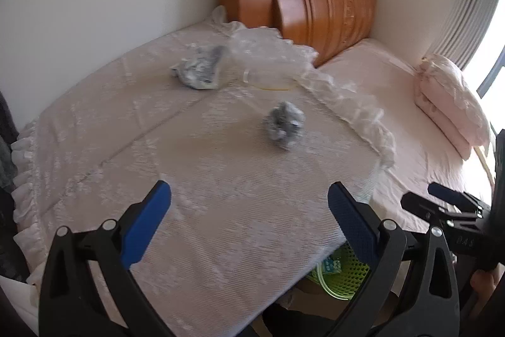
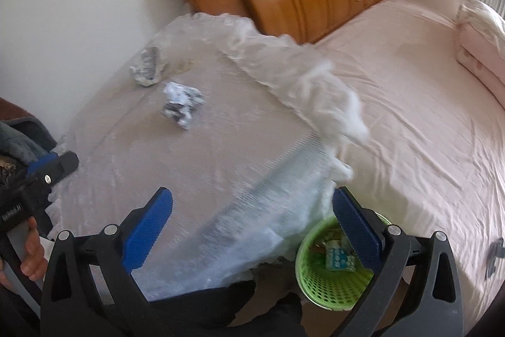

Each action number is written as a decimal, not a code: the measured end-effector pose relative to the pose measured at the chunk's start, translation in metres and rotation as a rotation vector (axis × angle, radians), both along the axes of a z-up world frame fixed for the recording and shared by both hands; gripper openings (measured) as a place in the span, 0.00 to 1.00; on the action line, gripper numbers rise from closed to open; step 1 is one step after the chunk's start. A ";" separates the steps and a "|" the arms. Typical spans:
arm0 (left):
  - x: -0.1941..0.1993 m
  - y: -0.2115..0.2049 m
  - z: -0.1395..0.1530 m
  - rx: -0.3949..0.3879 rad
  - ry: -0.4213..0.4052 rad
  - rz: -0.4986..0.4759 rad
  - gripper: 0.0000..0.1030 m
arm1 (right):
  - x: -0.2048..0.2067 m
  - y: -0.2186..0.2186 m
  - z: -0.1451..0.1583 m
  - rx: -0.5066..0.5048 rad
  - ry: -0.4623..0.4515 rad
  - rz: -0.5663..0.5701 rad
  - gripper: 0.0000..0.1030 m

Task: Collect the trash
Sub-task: 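Move both open tools back over the crumpled plastic bags on the bed, then grasp the white plastic bag with the left tool while the right tool grasps the crumpled white bag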

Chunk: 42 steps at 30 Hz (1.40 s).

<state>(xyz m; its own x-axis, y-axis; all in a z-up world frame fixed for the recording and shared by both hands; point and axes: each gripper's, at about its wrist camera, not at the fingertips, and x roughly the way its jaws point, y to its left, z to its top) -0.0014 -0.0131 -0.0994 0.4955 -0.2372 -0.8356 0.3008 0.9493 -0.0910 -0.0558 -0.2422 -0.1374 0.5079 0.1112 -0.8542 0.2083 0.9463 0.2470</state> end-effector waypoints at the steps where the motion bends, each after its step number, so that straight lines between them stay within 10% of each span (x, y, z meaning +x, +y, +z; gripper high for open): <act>1: 0.003 0.005 -0.001 0.001 0.001 0.009 0.93 | 0.010 0.007 -0.001 -0.005 -0.004 0.018 0.98; 17: 0.079 0.058 -0.025 0.050 0.016 0.032 0.93 | 0.166 0.094 -0.064 -0.174 0.095 0.119 0.97; 21: 0.112 0.054 -0.035 0.072 0.011 -0.014 0.93 | 0.172 0.091 -0.073 -0.149 0.141 0.114 0.58; 42: 0.283 -0.031 -0.115 0.208 0.004 -0.342 0.93 | 0.129 0.073 -0.018 -0.086 0.084 0.014 0.55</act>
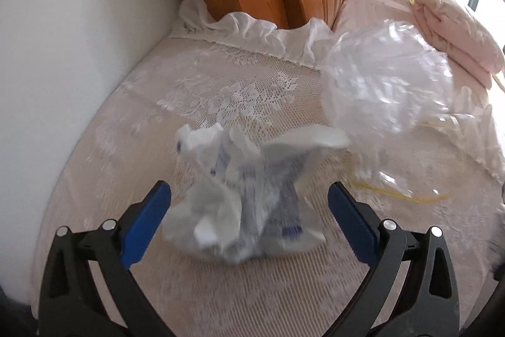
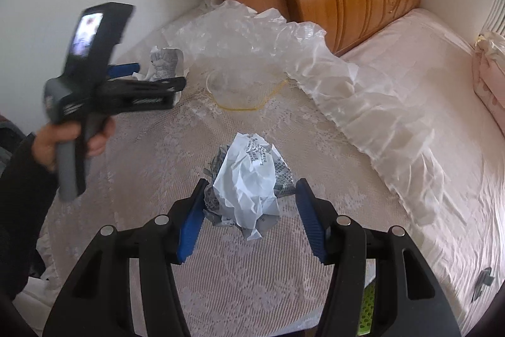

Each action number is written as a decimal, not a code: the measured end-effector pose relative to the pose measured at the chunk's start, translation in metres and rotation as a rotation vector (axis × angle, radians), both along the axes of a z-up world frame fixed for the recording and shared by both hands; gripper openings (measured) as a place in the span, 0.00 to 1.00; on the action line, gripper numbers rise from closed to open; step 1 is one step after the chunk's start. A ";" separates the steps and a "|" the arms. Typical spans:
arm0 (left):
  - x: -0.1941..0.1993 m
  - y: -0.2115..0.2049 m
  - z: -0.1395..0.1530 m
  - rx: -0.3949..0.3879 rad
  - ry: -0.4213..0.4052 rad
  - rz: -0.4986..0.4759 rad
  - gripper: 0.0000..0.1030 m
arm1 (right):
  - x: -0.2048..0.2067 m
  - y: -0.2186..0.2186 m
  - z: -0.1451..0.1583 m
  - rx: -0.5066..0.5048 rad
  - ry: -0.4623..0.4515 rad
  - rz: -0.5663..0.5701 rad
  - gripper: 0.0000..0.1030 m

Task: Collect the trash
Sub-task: 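Grasp the white plastic bag with the left tool while the right tool grasps the crumpled white bag, then carry both plastic bags to the green wastebasket and release them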

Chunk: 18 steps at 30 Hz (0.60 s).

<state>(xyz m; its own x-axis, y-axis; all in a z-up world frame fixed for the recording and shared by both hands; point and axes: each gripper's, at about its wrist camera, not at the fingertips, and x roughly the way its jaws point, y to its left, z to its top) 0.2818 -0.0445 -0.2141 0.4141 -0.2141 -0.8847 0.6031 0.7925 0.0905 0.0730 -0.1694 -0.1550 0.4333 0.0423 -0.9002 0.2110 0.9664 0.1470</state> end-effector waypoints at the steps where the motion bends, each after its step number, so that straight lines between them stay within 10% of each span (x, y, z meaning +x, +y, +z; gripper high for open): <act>1: 0.002 0.000 -0.002 -0.003 0.006 -0.003 0.92 | -0.002 0.000 0.000 0.001 0.000 -0.006 0.55; 9: 0.008 0.018 -0.008 -0.081 0.035 0.043 0.63 | -0.004 0.000 0.001 0.010 -0.001 -0.034 0.55; 18: -0.021 0.060 0.032 -0.225 0.060 0.170 0.60 | -0.012 0.000 0.013 0.018 -0.038 -0.006 0.55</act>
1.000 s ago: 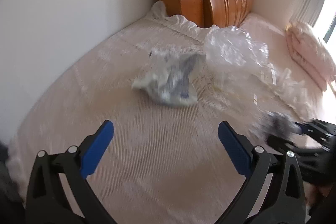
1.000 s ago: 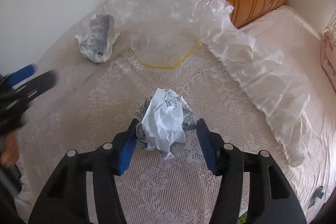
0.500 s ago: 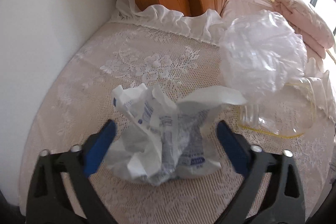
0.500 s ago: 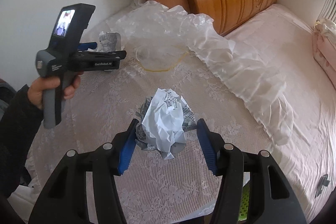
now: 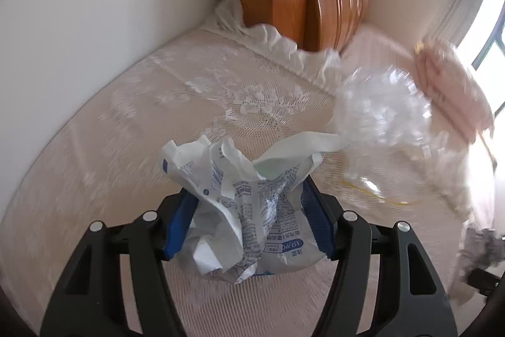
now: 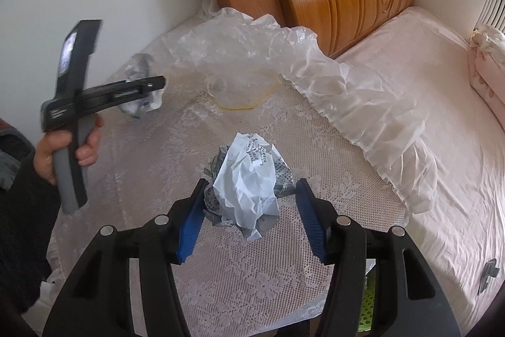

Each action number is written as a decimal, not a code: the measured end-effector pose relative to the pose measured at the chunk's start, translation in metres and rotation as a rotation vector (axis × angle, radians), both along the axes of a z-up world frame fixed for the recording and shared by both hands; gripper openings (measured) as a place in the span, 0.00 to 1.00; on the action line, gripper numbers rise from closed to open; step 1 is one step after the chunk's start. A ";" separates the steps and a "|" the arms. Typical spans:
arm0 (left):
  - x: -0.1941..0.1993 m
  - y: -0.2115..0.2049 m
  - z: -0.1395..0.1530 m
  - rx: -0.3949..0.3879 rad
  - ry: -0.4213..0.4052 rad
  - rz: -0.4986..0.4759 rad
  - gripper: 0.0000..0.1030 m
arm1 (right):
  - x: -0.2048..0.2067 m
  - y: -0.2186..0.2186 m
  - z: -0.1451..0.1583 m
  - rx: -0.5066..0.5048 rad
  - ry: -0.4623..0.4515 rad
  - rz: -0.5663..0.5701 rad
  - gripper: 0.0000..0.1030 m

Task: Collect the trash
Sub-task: 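Carry both plastic bags to the green wastebasket and release them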

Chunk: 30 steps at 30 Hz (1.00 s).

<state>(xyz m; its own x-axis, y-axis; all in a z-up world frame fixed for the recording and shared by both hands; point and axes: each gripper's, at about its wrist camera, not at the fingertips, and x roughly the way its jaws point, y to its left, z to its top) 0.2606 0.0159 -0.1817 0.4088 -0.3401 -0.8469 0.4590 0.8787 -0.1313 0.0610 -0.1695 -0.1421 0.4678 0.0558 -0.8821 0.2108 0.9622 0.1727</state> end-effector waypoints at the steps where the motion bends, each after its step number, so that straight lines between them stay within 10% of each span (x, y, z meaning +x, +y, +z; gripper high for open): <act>1: -0.005 0.005 0.007 -0.020 -0.003 0.012 0.60 | -0.002 0.000 0.002 0.003 -0.007 0.005 0.55; 17: -0.188 0.025 0.085 -0.055 -0.010 0.200 0.60 | -0.071 -0.023 0.031 0.066 -0.140 0.098 0.55; 30: -0.263 -0.043 0.081 -0.013 0.018 0.047 0.60 | -0.122 -0.055 0.038 0.059 -0.169 0.076 0.55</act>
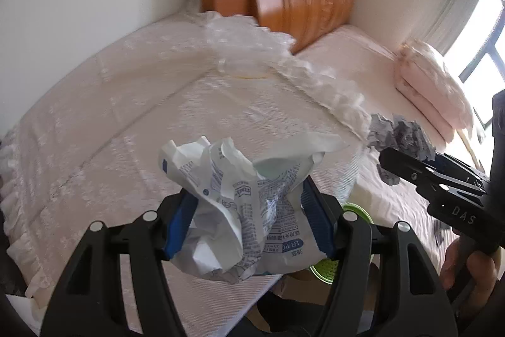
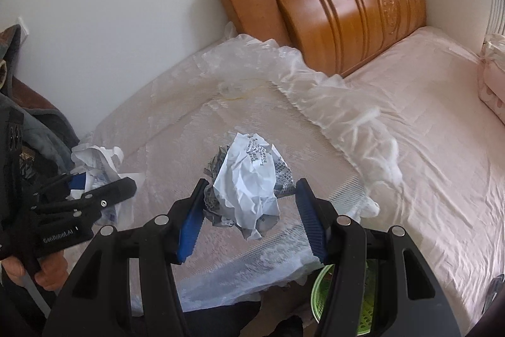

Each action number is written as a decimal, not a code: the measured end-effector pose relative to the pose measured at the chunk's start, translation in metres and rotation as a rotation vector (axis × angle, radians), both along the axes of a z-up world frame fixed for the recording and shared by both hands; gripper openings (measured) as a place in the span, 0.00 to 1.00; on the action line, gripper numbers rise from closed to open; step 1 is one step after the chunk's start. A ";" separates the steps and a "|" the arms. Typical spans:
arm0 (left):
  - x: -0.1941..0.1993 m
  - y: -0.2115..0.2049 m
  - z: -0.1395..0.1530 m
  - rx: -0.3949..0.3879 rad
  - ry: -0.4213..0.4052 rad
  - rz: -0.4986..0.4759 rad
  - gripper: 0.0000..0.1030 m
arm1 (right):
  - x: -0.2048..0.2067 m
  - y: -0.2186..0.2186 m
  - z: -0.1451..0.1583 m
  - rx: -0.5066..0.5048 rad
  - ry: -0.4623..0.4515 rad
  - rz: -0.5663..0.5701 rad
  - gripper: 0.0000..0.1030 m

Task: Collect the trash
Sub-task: 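Carry both plastic bags to the green wastebasket and release them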

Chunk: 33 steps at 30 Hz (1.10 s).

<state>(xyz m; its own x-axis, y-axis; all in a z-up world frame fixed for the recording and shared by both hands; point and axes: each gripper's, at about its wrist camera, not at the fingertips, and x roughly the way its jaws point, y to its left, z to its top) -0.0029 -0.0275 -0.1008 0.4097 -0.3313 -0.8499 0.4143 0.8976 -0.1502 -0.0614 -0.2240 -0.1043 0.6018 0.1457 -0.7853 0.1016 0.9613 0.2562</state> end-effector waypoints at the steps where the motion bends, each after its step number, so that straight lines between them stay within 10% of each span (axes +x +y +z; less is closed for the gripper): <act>1: -0.003 -0.007 0.001 0.001 -0.001 -0.017 0.60 | -0.007 -0.005 0.001 -0.006 -0.002 -0.012 0.55; 17: -0.063 -0.123 -0.004 0.027 0.013 -0.321 0.61 | -0.120 -0.120 -0.084 -0.080 0.197 -0.334 0.57; 21: -0.077 -0.142 -0.006 0.046 0.014 -0.359 0.61 | -0.128 -0.136 -0.125 -0.052 0.293 -0.377 0.84; 33: -0.103 -0.186 -0.013 0.083 0.022 -0.415 0.61 | -0.167 -0.190 -0.117 -0.020 0.298 -0.506 0.97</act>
